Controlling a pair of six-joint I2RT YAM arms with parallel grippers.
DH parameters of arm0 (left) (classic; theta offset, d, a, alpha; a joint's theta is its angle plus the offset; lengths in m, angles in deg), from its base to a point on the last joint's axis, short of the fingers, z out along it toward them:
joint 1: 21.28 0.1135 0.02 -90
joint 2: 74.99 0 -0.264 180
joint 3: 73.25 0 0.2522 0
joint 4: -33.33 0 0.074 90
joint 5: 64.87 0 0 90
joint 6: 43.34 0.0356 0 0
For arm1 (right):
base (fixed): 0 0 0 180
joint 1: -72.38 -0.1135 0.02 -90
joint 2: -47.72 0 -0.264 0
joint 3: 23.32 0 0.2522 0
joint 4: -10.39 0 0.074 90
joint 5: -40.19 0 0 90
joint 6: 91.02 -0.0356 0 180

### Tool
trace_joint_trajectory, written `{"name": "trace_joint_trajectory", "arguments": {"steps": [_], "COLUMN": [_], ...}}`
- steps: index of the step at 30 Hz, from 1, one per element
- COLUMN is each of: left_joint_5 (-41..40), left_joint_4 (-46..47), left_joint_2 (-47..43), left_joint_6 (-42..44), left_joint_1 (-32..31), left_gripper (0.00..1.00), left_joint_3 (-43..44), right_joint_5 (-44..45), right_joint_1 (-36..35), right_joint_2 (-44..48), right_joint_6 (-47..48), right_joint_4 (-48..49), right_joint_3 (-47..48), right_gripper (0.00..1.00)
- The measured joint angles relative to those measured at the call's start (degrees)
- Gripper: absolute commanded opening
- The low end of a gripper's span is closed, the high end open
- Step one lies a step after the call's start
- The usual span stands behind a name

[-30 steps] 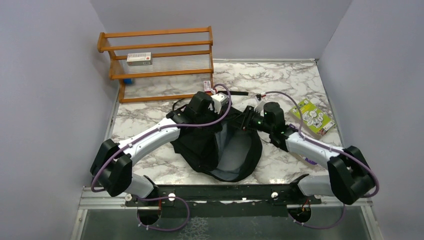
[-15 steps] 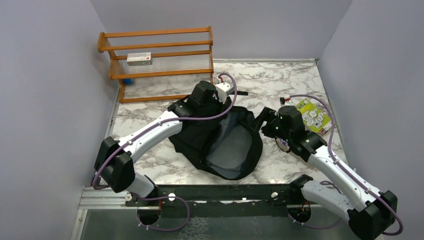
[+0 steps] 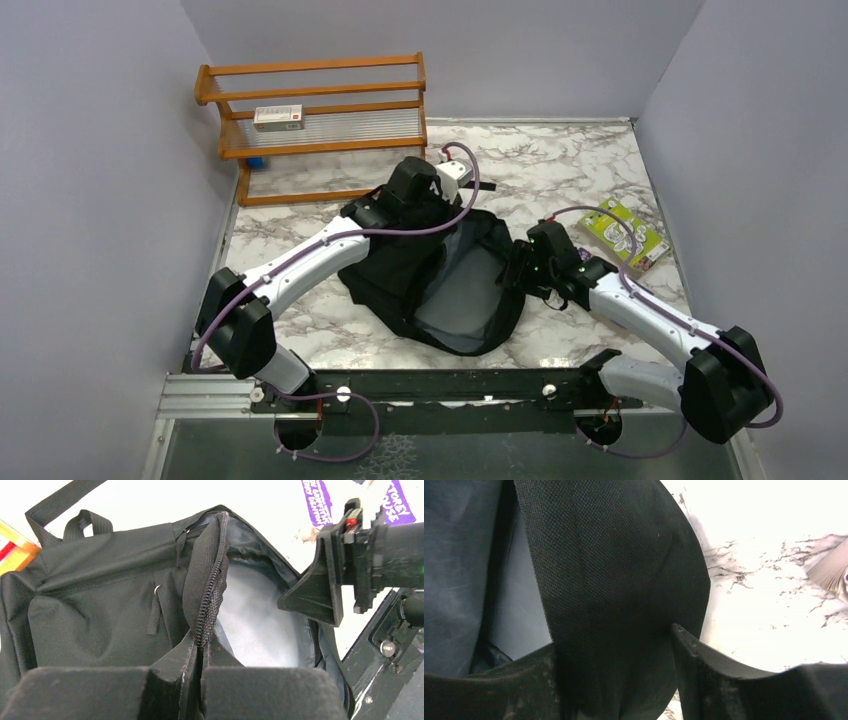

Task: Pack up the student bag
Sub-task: Unzip the student bag at the center of the board.

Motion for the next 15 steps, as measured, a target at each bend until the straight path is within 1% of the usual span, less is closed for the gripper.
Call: {"name": "trace_joint_trajectory", "arguments": {"steps": [4,6,9,13,15], "left_joint_5": [-0.24,-0.74,-1.88,-3.48,-4.31], "left_joint_4": [-1.57,-2.71,-3.98,-7.23,-9.11], "left_joint_2": [0.04,0.04,0.04,0.04,0.04], "left_joint_6": [0.39,0.96,1.75,2.91,3.54], "left_joint_1": [0.02,0.02,0.02,0.28,0.35], "left_gripper": [0.0,0.0,0.0,0.0,0.0], "left_joint_3": [3.1,5.33,8.15,12.55,15.06], "right_joint_5": [0.85,1.64,2.8,3.74,4.04], "right_joint_1": [0.0,0.0,0.0,0.0,0.0], "right_joint_2": [-0.74,-0.09,2.91,7.04,7.26], "right_joint_6": [0.61,0.9,1.73,3.39,4.33], "right_joint_4": [1.25,1.64,1.7,1.73,1.66], "right_joint_3": [-0.04,-0.04,-0.02,1.18,3.17], "right_gripper": [0.26,0.14,0.1,0.01,0.0]}}
